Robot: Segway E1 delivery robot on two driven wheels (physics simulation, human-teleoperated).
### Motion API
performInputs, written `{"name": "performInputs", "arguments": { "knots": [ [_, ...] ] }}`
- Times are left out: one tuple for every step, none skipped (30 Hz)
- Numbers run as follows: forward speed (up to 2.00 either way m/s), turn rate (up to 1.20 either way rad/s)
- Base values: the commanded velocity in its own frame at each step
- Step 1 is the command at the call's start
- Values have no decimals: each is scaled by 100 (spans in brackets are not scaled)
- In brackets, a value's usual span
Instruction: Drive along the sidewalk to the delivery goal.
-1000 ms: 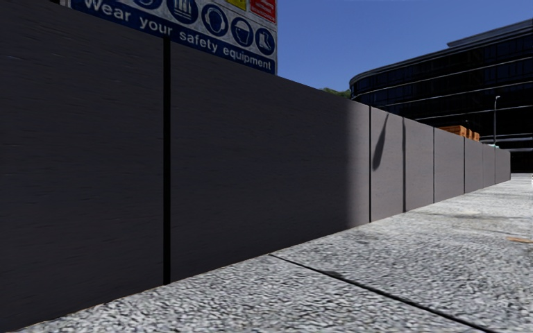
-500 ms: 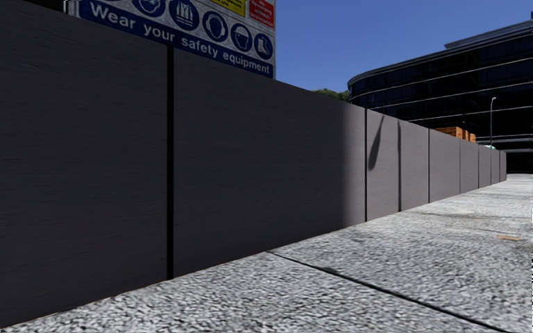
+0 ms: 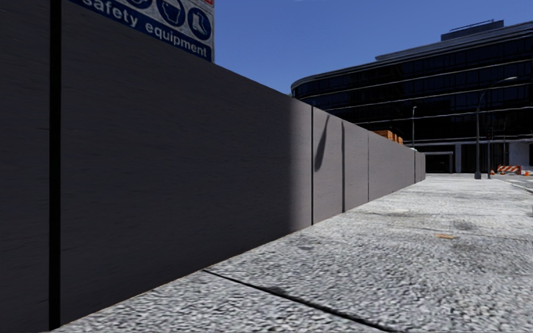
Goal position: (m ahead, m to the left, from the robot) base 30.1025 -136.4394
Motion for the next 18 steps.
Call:
{"name": "performInputs", "arguments": {
  "knots": [
    [200, -59],
    [200, -59],
    [200, -59],
    [200, -59],
    [200, -59],
    [200, -59],
    [200, -59],
    [200, -59],
    [200, -59],
    [200, -59],
    [200, -59],
    [200, -59],
    [200, -59],
    [200, -59],
    [200, -59],
    [200, -59],
    [200, -59],
    [200, -59]
  ]
}}
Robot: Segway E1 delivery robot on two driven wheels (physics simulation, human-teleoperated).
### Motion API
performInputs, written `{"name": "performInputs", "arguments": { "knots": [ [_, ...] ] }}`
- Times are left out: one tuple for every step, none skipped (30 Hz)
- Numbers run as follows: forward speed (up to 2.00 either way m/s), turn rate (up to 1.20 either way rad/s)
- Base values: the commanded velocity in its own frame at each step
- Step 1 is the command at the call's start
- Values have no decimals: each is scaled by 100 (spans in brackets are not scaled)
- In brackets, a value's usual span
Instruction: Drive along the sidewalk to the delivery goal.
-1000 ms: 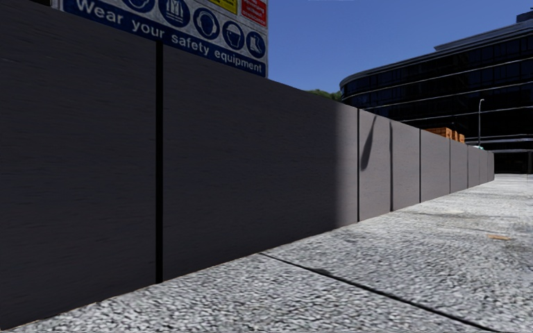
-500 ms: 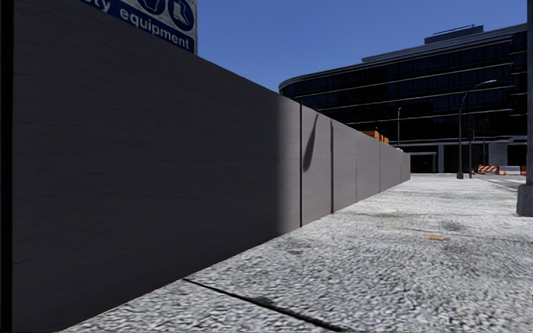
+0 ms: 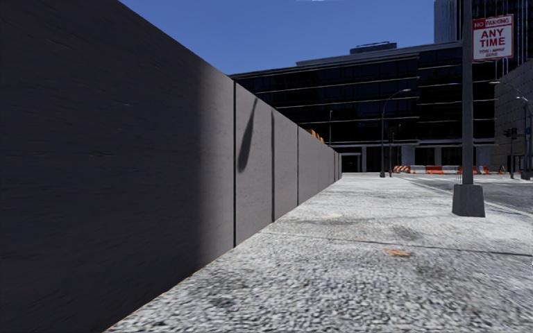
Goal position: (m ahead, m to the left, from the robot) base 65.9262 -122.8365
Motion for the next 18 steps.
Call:
{"name": "performInputs", "arguments": {
  "knots": [
    [200, -59],
    [200, -59],
    [200, -59],
    [200, -59],
    [200, -59],
    [200, -59],
    [200, -59],
    [200, -59],
    [200, -59],
    [200, -59],
    [200, -59],
    [200, -59],
    [200, -59],
    [200, -59],
    [200, -59],
    [200, -59],
    [200, -59],
    [200, -59]
  ]
}}
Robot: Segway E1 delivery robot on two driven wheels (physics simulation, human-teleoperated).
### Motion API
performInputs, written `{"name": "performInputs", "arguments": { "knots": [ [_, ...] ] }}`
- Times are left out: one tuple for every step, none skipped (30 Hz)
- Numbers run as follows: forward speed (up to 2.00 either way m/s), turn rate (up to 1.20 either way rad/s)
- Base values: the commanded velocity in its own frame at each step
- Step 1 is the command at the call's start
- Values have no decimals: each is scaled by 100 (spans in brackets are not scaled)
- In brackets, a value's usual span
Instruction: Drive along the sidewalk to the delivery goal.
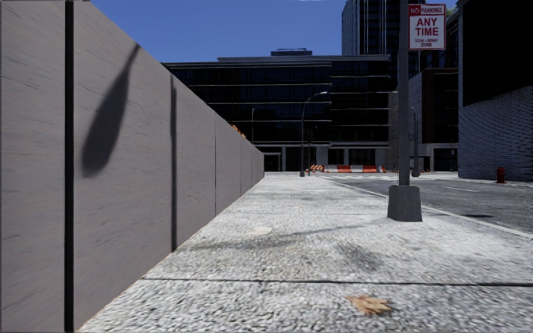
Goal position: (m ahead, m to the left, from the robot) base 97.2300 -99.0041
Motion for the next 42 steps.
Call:
{"name": "performInputs", "arguments": {
  "knots": [
    [200, -59],
    [200, -59],
    [200, -59],
    [200, -54],
    [200, 0],
    [200, 0],
    [200, 0],
    [200, 0],
    [200, 0],
    [200, 0],
    [200, 0],
    [200, 0],
    [200, 0],
    [200, 0],
    [200, 0],
    [200, 0],
    [200, 0],
    [200, 0],
    [200, 0],
    [200, 0],
    [200, 0],
    [200, 0],
    [200, 0],
    [200, 0],
    [200, 0],
    [200, 0],
    [200, 0],
    [200, 0],
    [200, 0],
    [200, 0],
    [200, 0],
    [200, 0],
    [200, 0],
    [200, 0],
    [200, 0],
    [200, 0],
    [200, 0],
    [200, 0],
    [200, 0],
    [200, 0],
    [200, 0],
    [200, 0]
  ]
}}
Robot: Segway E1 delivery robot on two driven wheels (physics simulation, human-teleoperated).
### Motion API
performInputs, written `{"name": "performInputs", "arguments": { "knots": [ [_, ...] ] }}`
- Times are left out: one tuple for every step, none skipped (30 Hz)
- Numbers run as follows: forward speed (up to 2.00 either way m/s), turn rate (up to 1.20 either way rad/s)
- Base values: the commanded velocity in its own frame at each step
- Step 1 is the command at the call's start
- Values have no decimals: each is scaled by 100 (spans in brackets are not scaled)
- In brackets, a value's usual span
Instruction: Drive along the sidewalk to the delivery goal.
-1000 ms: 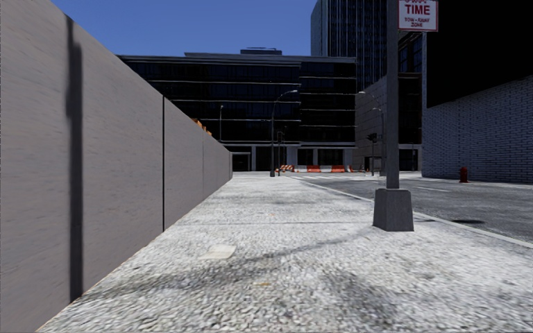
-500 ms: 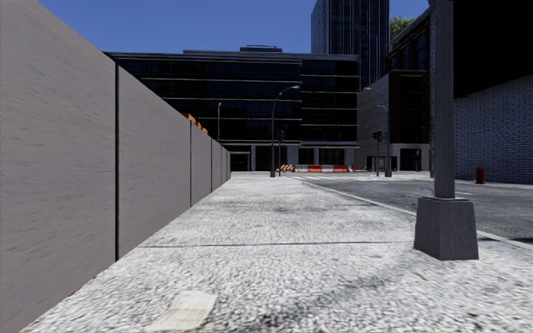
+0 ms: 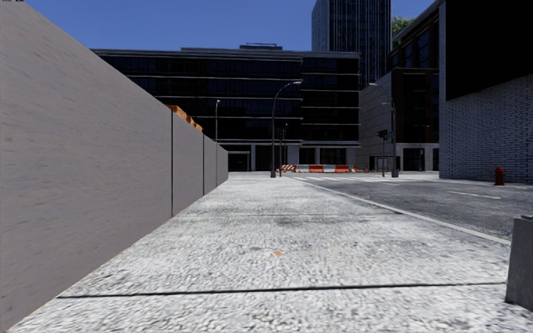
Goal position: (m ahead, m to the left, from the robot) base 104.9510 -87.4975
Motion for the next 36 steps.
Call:
{"name": "performInputs", "arguments": {
  "knots": [
    [200, 0],
    [200, 0],
    [200, 0],
    [200, 0],
    [200, 0],
    [200, 0],
    [200, 0],
    [200, 0],
    [200, 0],
    [200, 0],
    [200, 0],
    [200, 0],
    [200, 0],
    [200, 0],
    [200, 0],
    [200, 0],
    [200, 0],
    [200, 0],
    [200, 0],
    [200, 0],
    [200, 0],
    [200, 0],
    [200, 0],
    [200, 0],
    [200, 0],
    [200, 0],
    [200, 0],
    [200, 0],
    [200, 0],
    [200, 0],
    [200, 0],
    [200, 0],
    [200, 0],
    [200, 0],
    [200, 0],
    [200, 0]
  ]
}}
